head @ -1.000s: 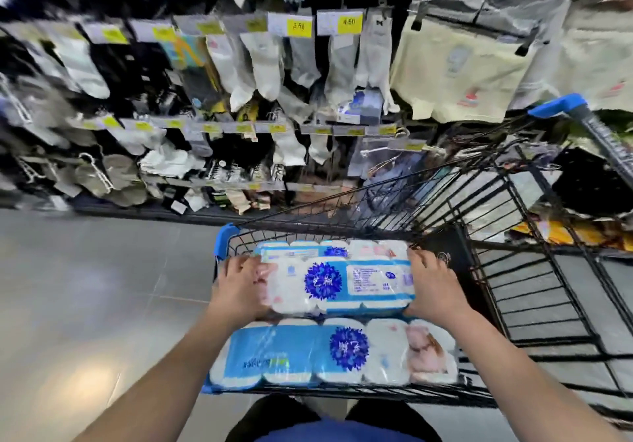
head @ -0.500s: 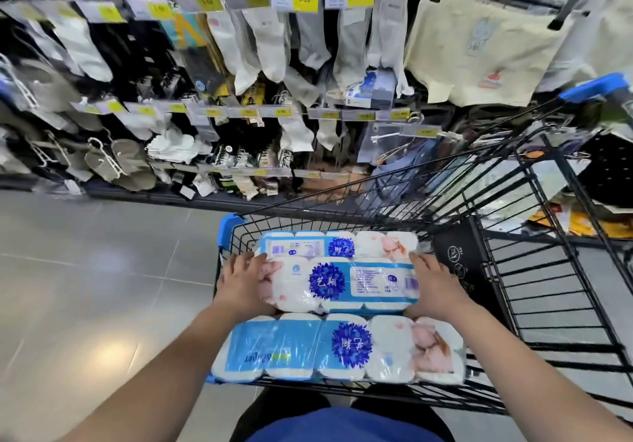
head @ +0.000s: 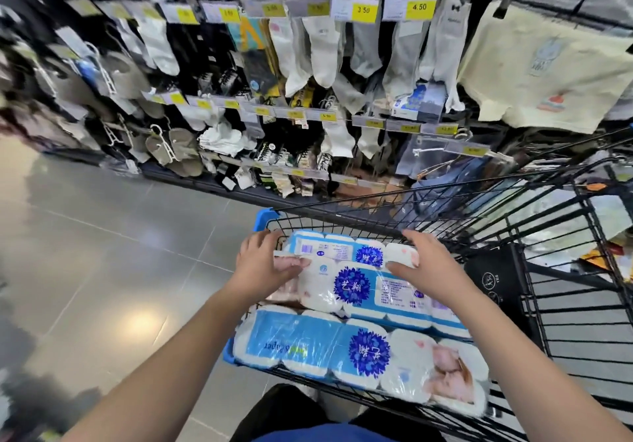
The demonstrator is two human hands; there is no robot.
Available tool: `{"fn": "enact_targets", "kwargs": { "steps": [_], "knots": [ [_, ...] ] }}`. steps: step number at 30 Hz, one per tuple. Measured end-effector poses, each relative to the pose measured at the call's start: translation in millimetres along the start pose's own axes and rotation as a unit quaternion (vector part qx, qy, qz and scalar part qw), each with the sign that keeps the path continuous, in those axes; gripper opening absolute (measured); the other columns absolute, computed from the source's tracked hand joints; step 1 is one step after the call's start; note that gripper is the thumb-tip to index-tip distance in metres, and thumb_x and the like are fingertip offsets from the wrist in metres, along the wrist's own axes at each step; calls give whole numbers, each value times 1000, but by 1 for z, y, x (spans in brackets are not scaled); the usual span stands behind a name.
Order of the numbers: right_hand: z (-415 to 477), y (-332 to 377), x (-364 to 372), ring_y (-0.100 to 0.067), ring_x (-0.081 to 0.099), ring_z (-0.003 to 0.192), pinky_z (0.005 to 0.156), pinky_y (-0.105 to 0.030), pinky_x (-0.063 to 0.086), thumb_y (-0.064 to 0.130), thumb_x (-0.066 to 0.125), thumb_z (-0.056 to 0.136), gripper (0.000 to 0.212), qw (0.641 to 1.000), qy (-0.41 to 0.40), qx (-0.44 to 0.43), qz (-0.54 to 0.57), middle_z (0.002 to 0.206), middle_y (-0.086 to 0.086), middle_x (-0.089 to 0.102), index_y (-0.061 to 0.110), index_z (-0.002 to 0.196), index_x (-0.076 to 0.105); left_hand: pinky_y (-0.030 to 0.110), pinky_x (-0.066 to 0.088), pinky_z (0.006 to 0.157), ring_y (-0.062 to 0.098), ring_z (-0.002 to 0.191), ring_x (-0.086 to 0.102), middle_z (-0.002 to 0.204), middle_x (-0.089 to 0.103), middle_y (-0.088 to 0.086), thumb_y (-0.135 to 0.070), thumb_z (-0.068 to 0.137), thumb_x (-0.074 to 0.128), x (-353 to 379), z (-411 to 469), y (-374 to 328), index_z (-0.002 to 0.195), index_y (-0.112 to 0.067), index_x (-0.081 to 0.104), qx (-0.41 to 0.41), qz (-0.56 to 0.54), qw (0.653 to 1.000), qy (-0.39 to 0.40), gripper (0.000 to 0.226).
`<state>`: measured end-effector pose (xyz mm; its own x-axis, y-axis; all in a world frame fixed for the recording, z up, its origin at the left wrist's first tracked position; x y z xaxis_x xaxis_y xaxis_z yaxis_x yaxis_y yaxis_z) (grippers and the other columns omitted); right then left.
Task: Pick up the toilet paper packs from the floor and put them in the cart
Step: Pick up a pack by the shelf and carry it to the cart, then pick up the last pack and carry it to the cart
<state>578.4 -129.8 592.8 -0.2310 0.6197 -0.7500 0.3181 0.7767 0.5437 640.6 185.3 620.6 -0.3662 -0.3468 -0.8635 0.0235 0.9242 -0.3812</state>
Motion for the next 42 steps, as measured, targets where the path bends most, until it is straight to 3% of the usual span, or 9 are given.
{"fn": "enact_targets", "kwargs": {
  "steps": [10,14,16,19,24,31,36,40,42],
  "knots": [
    [-29,166,-24,-12,42,139,111,-28,33,48,65,93,64,977,-79,-190,56,149,7,47,25,148,44,34,24,118,20,144,25,153,33,3,-59,84,62,-111,-75,58,152,-21,32,-31,-91,990,-108,84],
    [-60,224,-3,-2,45,130,107,-21,33,44,66,94,56,963,-78,-241,95,140,12,50,26,144,49,27,28,109,13,142,32,148,37,-5,-51,90,62,-137,-112,105,150,-25,35,-59,-167,968,-178,71],
    [-73,259,11,3,45,125,106,-23,36,45,66,93,54,958,-71,-262,95,137,15,50,29,142,50,28,34,105,9,133,42,145,39,-8,-48,91,63,-150,-130,132,148,-26,37,-69,-211,953,-208,67],
    [-89,316,30,-1,48,124,105,-22,38,44,68,92,53,950,-74,-289,93,134,12,53,28,140,52,28,37,97,-6,98,50,138,38,-15,-46,91,63,-175,-159,176,146,-32,39,-81,-268,929,-241,62],
    [-125,424,82,2,50,118,95,2,29,39,74,89,50,935,-76,-340,66,126,14,56,29,135,56,36,35,114,8,131,41,139,39,-21,-49,91,62,-221,-212,276,145,-35,40,-75,-321,897,-293,59],
    [-158,568,161,17,49,116,95,1,31,44,71,88,47,906,-35,-415,74,124,21,58,36,133,57,40,35,115,5,130,41,138,45,-23,-55,90,59,-272,-284,404,140,-41,43,-114,-363,854,-355,54],
    [-151,647,210,9,54,120,96,-15,43,46,71,88,47,889,12,-450,83,127,21,60,38,132,58,31,40,106,6,128,47,139,47,-20,-65,85,58,-304,-324,463,133,-49,44,-133,-381,816,-414,52],
    [-140,710,254,10,55,118,89,-9,42,46,71,89,46,870,61,-481,91,126,23,60,37,132,58,32,40,106,7,126,49,139,48,-17,-49,93,59,-324,-349,504,133,-46,44,-169,-376,792,-451,43],
    [-130,738,275,8,56,118,96,-14,43,45,71,89,45,858,82,-494,112,127,21,61,35,131,59,34,41,109,6,127,51,138,50,-17,-48,93,60,-334,-354,526,133,-44,45,-180,-368,785,-466,42]
  ]
}}
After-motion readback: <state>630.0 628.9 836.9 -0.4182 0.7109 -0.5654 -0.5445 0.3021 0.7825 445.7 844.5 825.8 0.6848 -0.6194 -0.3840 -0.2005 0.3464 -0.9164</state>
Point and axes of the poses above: each hand's wrist, its own z-axis towards the middle knuckle, its own x-axis out of the palm, y = z × x, the point moved 8 cm from there along z, towards the middle knuckle
